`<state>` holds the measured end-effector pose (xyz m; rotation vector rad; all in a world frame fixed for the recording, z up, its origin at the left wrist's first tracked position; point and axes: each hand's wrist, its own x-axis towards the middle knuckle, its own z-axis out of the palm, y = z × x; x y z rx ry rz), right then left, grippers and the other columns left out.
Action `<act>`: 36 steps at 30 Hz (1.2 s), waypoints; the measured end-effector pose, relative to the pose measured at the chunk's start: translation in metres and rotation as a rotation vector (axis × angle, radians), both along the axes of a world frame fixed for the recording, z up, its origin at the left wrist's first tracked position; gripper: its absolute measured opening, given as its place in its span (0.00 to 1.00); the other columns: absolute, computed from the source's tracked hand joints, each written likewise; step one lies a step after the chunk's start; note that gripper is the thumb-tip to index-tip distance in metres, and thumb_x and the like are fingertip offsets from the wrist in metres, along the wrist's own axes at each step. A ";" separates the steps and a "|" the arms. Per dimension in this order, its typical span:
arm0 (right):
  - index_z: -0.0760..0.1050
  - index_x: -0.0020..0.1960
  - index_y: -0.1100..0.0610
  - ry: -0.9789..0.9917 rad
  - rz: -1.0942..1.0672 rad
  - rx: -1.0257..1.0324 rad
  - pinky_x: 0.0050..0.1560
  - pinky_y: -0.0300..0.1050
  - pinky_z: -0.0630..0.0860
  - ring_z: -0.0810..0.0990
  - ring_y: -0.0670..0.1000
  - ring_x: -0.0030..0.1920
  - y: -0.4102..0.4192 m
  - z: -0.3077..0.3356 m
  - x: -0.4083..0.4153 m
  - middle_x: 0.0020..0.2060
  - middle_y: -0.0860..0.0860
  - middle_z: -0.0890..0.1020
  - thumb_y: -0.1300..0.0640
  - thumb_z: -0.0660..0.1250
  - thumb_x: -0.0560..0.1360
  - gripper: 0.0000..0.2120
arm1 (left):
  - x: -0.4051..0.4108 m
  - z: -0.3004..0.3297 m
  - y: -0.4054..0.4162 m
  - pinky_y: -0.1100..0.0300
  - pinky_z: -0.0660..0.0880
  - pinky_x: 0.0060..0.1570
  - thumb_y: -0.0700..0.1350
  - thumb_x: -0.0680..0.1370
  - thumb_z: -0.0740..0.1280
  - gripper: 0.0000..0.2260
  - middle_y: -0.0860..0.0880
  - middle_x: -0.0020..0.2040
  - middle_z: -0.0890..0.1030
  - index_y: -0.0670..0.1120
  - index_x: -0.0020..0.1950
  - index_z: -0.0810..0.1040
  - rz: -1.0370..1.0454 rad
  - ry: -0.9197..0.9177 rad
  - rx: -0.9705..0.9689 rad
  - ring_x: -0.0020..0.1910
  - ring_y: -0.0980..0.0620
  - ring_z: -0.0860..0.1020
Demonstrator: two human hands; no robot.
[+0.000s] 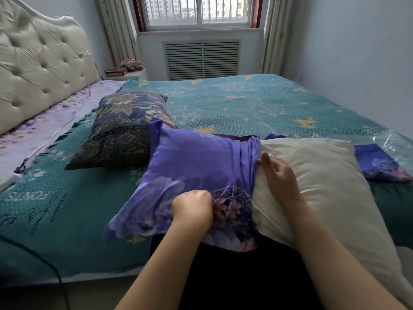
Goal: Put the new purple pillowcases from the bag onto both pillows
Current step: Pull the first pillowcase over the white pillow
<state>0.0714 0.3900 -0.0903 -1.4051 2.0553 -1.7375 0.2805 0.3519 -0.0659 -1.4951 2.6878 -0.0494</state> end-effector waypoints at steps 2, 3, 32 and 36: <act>0.82 0.45 0.62 0.023 -0.064 -0.023 0.50 0.36 0.68 0.77 0.48 0.48 0.011 -0.009 0.019 0.44 0.49 0.80 0.38 0.56 0.74 0.28 | 0.005 -0.003 0.003 0.57 0.67 0.41 0.42 0.77 0.60 0.08 0.48 0.55 0.79 0.49 0.53 0.75 0.021 0.068 0.008 0.56 0.45 0.78; 0.82 0.44 0.61 0.058 -0.094 -0.042 0.52 0.38 0.69 0.77 0.49 0.48 0.018 -0.016 0.028 0.44 0.48 0.79 0.39 0.57 0.74 0.27 | 0.008 -0.004 0.005 0.57 0.67 0.41 0.42 0.77 0.59 0.08 0.48 0.55 0.79 0.49 0.52 0.75 0.025 0.094 0.015 0.56 0.45 0.78; 0.81 0.41 0.46 -0.220 0.148 0.062 0.73 0.48 0.60 0.65 0.44 0.69 0.043 -0.047 0.035 0.68 0.43 0.69 0.46 0.72 0.67 0.05 | -0.022 -0.017 0.011 0.55 0.76 0.41 0.52 0.73 0.69 0.07 0.51 0.37 0.82 0.51 0.39 0.76 -0.238 0.926 0.409 0.36 0.54 0.80; 0.83 0.42 0.50 -0.369 0.127 -0.052 0.68 0.55 0.68 0.73 0.49 0.65 0.046 -0.044 0.039 0.63 0.42 0.71 0.42 0.72 0.64 0.13 | 0.031 -0.013 -0.013 0.60 0.71 0.35 0.49 0.76 0.65 0.06 0.52 0.34 0.79 0.49 0.41 0.75 0.142 1.463 -0.167 0.32 0.54 0.76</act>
